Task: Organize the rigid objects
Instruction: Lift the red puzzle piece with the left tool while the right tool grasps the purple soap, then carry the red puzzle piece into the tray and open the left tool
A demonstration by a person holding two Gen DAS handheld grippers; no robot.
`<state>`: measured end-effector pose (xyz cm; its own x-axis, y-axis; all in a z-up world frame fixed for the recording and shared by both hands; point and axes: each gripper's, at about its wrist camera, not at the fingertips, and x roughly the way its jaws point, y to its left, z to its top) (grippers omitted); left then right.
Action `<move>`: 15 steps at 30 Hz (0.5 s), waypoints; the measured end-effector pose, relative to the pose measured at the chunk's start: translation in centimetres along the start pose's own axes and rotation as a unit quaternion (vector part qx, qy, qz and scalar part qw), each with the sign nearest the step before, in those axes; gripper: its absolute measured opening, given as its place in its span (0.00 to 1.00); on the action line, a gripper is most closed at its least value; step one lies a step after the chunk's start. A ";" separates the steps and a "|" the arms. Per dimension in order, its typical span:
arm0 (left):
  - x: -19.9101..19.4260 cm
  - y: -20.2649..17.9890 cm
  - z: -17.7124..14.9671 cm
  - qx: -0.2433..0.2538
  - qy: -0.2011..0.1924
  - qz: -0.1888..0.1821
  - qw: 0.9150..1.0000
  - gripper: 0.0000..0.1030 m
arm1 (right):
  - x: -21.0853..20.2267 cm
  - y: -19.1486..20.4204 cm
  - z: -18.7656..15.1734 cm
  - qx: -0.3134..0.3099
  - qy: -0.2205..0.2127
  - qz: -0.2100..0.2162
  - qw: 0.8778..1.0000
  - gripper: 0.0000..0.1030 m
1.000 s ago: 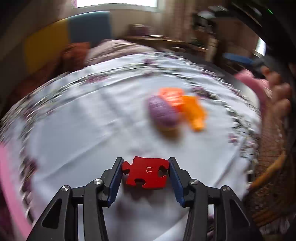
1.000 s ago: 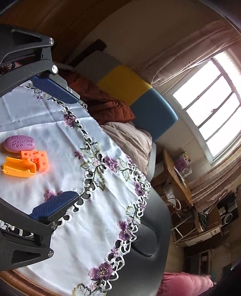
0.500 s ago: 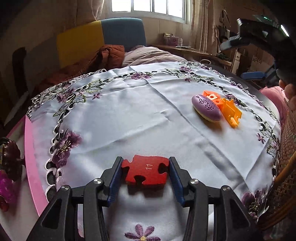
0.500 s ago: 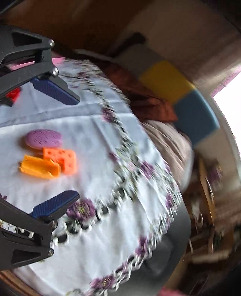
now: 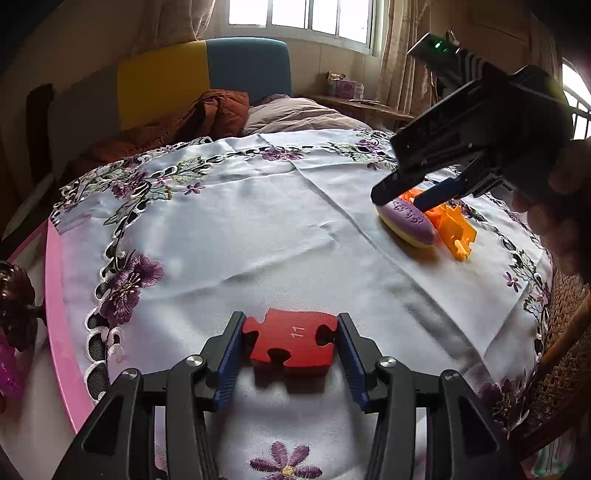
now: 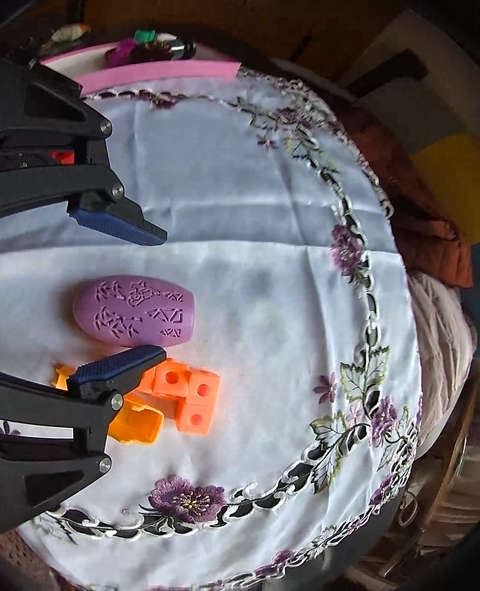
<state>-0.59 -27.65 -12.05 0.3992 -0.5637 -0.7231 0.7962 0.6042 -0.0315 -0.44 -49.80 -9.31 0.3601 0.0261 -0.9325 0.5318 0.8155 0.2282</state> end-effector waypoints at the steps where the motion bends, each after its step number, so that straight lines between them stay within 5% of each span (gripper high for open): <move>1: 0.0 0.0 0.0 -0.001 -0.001 -0.001 1.000 0.48 | 0.3 0.0 0.0 -0.002 0.005 -0.005 1.000 0.57; 6: -0.1 0.2 0.0 -0.006 -0.001 -0.008 1.000 0.48 | 1.9 1.0 0.1 -0.041 0.021 -0.037 0.998 0.43; 10: -0.1 0.3 0.0 -0.008 -0.002 -0.010 1.000 0.48 | 1.5 2.7 -0.1 -0.078 -0.004 -0.039 0.996 0.42; 15: -0.1 0.2 -0.1 -0.007 -0.003 -0.008 1.000 0.48 | 1.4 6.0 0.1 -0.123 -0.046 0.035 0.991 0.42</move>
<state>-0.48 -27.41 -12.04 0.3888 -0.5766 -0.7186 0.7965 0.6024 -0.0524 3.33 -44.89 -9.17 0.4632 0.0440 -0.8852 0.3042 0.9302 0.2054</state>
